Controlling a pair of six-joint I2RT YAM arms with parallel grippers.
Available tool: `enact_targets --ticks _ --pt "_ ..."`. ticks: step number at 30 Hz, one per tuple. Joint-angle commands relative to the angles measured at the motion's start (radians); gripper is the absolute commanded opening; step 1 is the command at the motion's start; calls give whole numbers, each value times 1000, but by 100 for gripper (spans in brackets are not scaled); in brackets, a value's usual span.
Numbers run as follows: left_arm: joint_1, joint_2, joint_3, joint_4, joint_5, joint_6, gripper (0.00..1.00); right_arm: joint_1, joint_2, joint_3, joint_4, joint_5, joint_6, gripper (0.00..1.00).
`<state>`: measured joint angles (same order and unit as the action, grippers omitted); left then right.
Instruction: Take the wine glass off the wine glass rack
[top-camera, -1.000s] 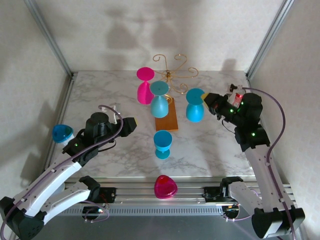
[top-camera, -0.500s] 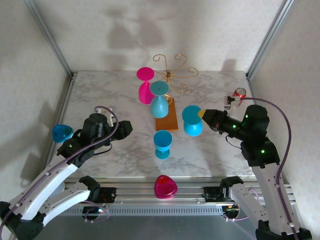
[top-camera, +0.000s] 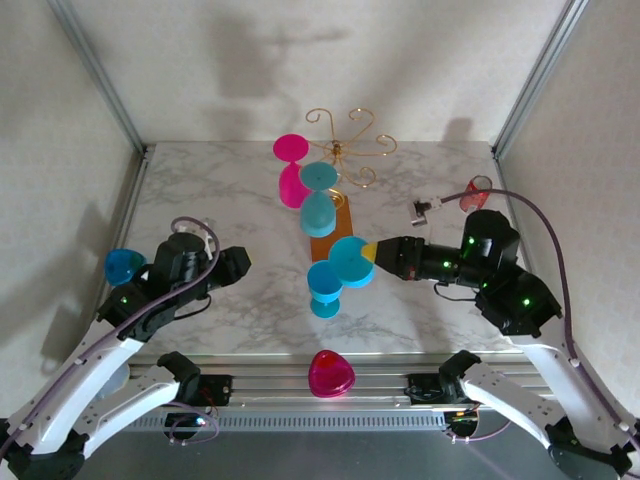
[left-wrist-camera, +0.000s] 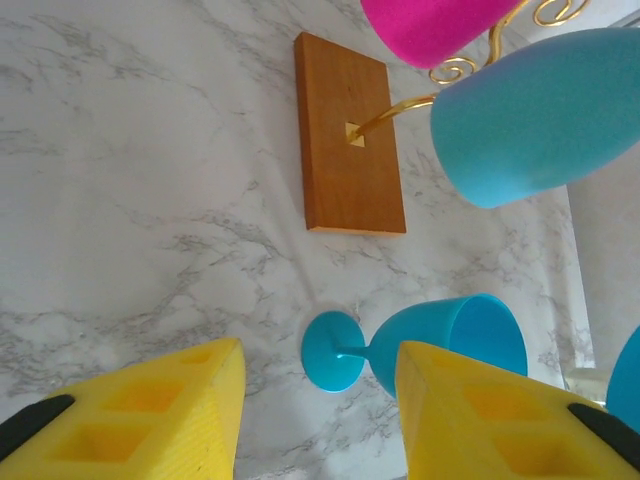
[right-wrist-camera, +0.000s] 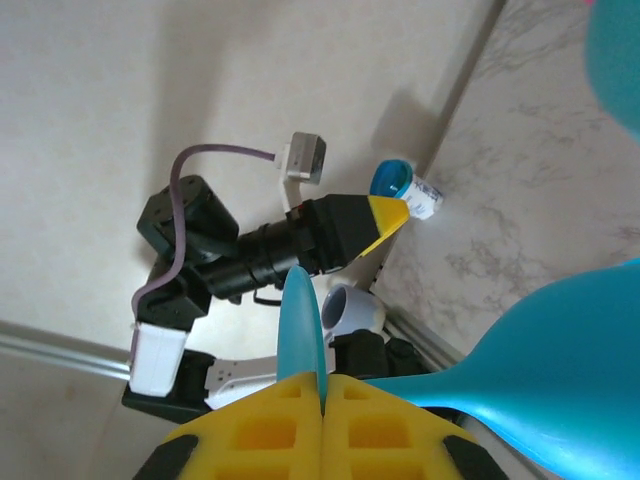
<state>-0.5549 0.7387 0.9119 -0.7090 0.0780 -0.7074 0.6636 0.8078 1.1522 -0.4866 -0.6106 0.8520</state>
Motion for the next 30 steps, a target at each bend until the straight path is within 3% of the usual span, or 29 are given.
enact_targets --ticks 1,4,10,30 --pt "-6 -15 29 -64 -39 -19 44 78 53 58 36 71 -59 0" --pt "-5 -37 14 -82 -47 -28 44 174 124 88 76 89 -83 0" --pt "-5 -86 4 -119 -64 -45 45 274 275 153 114 107 -144 0" --pt "-3 -140 22 -346 -122 -137 49 324 566 269 215 39 -282 0"
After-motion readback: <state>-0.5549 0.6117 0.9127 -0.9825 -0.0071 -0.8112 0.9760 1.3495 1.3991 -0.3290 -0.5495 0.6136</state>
